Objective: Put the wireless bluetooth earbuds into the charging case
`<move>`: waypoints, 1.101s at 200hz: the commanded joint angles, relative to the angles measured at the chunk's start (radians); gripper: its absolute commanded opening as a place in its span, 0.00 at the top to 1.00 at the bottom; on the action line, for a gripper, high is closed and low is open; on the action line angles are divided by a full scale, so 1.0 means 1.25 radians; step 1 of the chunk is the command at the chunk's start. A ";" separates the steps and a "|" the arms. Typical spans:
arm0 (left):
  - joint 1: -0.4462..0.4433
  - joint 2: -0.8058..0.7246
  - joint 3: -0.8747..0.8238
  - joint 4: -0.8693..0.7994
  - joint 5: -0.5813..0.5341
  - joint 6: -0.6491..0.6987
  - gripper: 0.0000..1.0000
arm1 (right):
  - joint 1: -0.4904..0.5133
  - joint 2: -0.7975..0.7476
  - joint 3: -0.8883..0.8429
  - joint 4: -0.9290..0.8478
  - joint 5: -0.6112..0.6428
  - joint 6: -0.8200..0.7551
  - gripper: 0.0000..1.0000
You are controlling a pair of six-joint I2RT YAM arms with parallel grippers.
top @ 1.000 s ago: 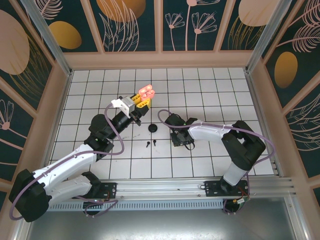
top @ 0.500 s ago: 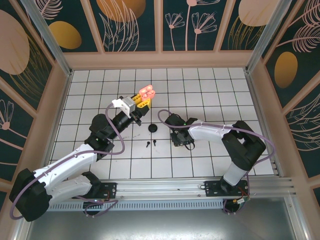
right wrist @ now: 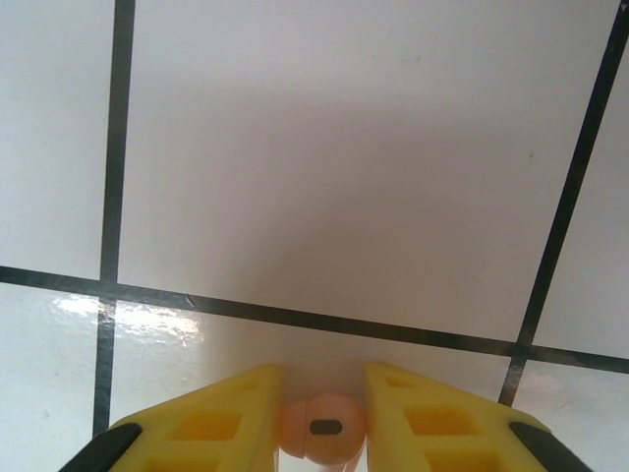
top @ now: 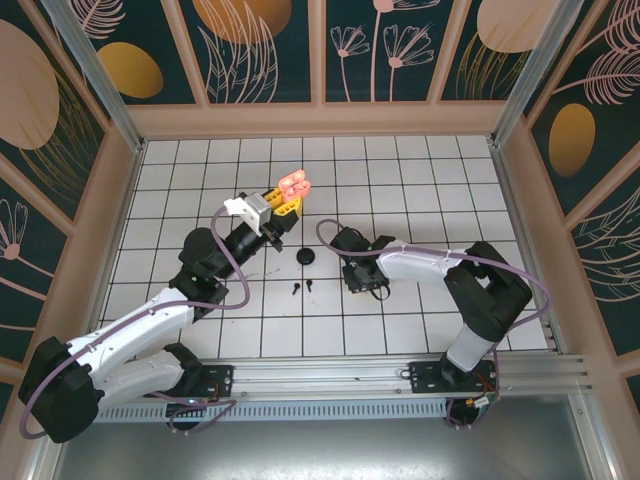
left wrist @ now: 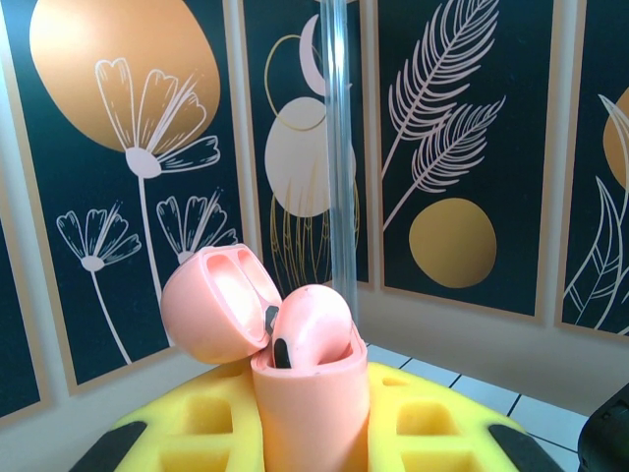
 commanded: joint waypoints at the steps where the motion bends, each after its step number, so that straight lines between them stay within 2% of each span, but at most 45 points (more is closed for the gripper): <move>1: -0.003 0.000 0.018 0.019 0.012 -0.007 1.00 | -0.003 -0.036 -0.006 -0.024 0.014 -0.002 0.76; 85: -0.004 0.005 0.027 0.019 0.016 -0.004 1.00 | -0.006 -0.191 0.050 -0.024 0.020 0.032 0.78; 163: -0.003 0.018 0.050 0.000 0.016 0.020 1.00 | -0.035 -0.379 0.224 0.020 0.005 0.009 0.78; 220: -0.003 0.044 0.071 -0.003 0.026 0.028 1.00 | -0.059 -0.396 0.390 0.071 0.002 -0.035 0.76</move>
